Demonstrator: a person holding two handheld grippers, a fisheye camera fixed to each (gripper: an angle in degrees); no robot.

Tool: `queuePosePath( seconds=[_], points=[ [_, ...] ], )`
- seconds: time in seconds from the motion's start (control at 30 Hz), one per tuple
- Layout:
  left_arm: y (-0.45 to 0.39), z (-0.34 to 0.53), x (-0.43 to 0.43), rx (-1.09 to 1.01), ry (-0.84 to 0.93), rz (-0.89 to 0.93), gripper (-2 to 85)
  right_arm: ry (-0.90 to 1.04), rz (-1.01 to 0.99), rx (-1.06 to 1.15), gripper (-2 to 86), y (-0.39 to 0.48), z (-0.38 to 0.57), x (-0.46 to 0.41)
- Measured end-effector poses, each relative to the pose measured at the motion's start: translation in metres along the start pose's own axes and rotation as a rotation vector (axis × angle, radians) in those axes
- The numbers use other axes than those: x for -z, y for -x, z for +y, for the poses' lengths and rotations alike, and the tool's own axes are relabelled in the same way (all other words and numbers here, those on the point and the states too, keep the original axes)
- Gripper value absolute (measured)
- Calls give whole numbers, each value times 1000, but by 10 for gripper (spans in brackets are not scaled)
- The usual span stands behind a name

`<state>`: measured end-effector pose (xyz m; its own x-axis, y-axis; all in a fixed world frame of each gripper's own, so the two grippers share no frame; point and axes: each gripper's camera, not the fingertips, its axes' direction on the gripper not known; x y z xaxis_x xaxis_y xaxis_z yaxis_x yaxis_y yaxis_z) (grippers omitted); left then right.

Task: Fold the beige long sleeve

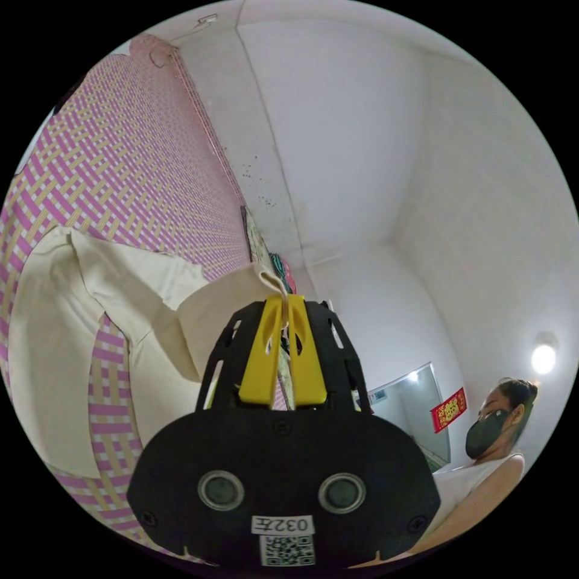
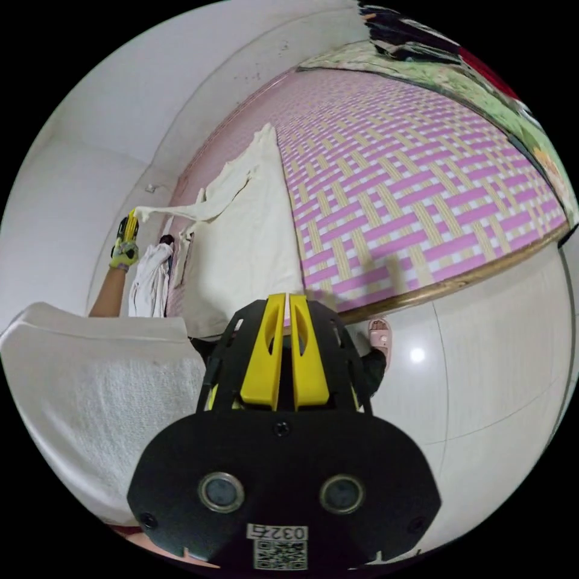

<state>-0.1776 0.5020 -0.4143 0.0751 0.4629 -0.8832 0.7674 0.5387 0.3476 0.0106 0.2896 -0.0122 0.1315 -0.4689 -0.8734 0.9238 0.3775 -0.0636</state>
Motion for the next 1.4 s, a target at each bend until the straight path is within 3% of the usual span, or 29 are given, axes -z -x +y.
queuePosePath(
  seconds=[0.3,0.4,0.53,1.0,1.2,1.4],
  points=[
    [-13,-10,-13,-17,25,37,-12,153,216,511,68,119,9,-77],
    [-32,-27,-31,-44,43,91,-12,178,304,570,71,131,23,-102],
    [-67,-52,-68,-111,102,161,-12,154,395,556,53,133,34,-111],
    [-146,-101,-199,-145,237,325,-11,116,353,451,48,131,39,-112],
    [-172,-125,-181,-156,210,449,-11,-4,306,461,48,148,38,-73],
    [-156,-134,-105,-204,179,390,-11,-16,282,509,47,160,41,-73]
  ],
)
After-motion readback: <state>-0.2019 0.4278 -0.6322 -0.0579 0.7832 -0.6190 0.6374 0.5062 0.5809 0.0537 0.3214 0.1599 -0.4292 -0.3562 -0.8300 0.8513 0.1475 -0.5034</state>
